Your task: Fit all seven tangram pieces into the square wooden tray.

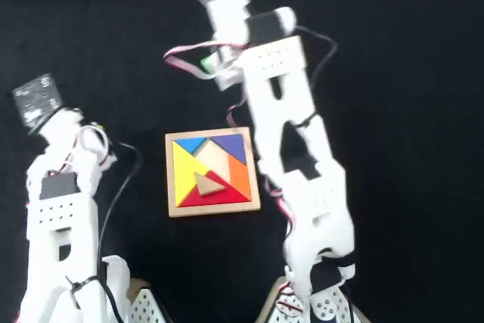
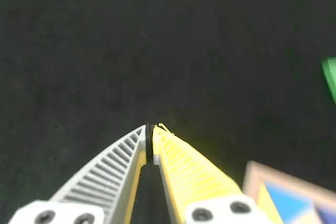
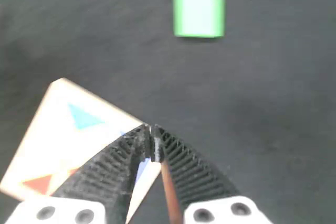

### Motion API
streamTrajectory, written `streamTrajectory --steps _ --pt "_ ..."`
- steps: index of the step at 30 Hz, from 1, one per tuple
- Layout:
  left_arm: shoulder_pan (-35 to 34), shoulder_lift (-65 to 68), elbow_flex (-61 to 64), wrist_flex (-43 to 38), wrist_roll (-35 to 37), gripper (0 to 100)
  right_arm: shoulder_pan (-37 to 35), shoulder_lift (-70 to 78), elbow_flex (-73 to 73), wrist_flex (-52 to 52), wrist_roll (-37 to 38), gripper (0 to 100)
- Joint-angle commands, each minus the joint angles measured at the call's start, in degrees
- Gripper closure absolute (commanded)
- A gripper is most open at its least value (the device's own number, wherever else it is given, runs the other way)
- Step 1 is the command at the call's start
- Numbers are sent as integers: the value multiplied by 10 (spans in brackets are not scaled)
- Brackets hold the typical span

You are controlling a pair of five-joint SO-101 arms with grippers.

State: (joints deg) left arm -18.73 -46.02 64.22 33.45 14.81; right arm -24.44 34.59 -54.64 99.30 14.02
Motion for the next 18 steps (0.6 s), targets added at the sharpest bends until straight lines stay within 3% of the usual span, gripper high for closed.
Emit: streamTrajectory --steps 1,6,10,14,18 --pt "-65 40 12 -101 40 967 -76 -65 58 17 4 987" --pt "-126 147 -15 -143 80 968 -149 -66 154 -28 -27 988" --pt "-165 203 -63 -91 94 967 -186 -71 248 -59 -52 988" --pt "-176 207 -74 -44 36 970 -186 -70 317 -62 -53 988" --pt "-147 207 -73 -48 32 970 -158 -71 389 -86 -53 988"
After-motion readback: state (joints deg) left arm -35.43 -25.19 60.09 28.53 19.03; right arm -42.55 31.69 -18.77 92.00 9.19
